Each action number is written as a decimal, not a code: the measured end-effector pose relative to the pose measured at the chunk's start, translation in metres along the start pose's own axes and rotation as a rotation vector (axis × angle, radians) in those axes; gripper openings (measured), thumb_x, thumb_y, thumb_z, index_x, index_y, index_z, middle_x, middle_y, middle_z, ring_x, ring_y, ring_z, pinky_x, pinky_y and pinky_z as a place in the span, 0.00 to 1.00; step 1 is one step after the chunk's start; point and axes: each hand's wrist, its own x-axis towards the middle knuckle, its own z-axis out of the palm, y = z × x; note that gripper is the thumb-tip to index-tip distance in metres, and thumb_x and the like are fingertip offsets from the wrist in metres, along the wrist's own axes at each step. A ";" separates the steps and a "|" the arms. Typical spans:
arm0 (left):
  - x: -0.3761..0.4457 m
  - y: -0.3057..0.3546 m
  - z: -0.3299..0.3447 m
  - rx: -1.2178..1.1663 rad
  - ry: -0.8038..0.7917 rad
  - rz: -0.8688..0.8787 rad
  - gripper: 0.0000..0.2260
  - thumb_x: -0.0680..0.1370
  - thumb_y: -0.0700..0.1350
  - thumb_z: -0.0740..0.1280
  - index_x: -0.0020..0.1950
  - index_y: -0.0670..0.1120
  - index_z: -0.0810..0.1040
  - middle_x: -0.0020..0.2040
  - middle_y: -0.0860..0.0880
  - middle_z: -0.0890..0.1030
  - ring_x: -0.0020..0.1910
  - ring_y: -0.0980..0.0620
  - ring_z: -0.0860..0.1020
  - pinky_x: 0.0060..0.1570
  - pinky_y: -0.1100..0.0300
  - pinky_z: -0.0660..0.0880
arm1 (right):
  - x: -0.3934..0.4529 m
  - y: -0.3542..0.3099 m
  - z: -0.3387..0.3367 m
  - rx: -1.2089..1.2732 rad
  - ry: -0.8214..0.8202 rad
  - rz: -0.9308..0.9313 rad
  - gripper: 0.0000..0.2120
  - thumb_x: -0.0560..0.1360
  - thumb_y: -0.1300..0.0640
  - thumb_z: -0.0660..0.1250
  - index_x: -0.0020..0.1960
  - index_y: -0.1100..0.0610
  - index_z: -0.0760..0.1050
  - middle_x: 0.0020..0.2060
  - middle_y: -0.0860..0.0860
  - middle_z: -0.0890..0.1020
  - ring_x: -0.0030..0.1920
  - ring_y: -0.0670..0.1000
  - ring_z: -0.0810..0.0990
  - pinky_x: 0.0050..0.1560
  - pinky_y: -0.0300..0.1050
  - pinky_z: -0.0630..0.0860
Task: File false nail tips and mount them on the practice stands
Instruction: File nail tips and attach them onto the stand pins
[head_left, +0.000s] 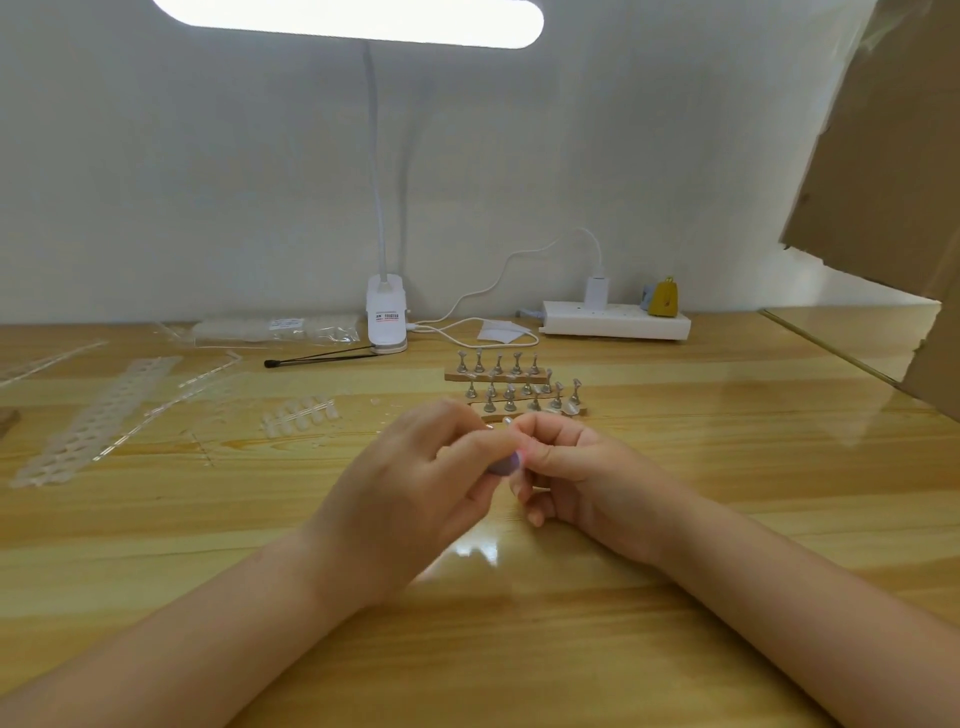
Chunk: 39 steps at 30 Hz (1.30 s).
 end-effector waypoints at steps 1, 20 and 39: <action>-0.001 -0.004 -0.002 0.022 -0.017 -0.050 0.07 0.75 0.39 0.69 0.51 0.40 0.82 0.42 0.45 0.79 0.39 0.48 0.78 0.41 0.54 0.77 | 0.000 0.000 0.000 0.008 0.003 0.002 0.04 0.73 0.56 0.65 0.45 0.57 0.74 0.33 0.47 0.79 0.33 0.46 0.75 0.32 0.39 0.74; -0.003 0.003 0.006 -0.213 -0.141 -0.351 0.19 0.78 0.53 0.60 0.64 0.47 0.78 0.52 0.50 0.79 0.51 0.49 0.77 0.50 0.49 0.76 | 0.005 0.005 -0.001 -0.068 0.018 0.035 0.04 0.72 0.59 0.71 0.46 0.58 0.78 0.34 0.50 0.78 0.33 0.47 0.77 0.31 0.39 0.75; -0.007 0.002 0.012 -0.295 0.025 -0.280 0.14 0.79 0.45 0.60 0.60 0.44 0.80 0.44 0.49 0.80 0.42 0.49 0.78 0.40 0.47 0.76 | 0.003 0.001 -0.006 0.021 0.014 0.041 0.07 0.68 0.58 0.73 0.45 0.60 0.83 0.29 0.49 0.79 0.29 0.45 0.75 0.28 0.37 0.73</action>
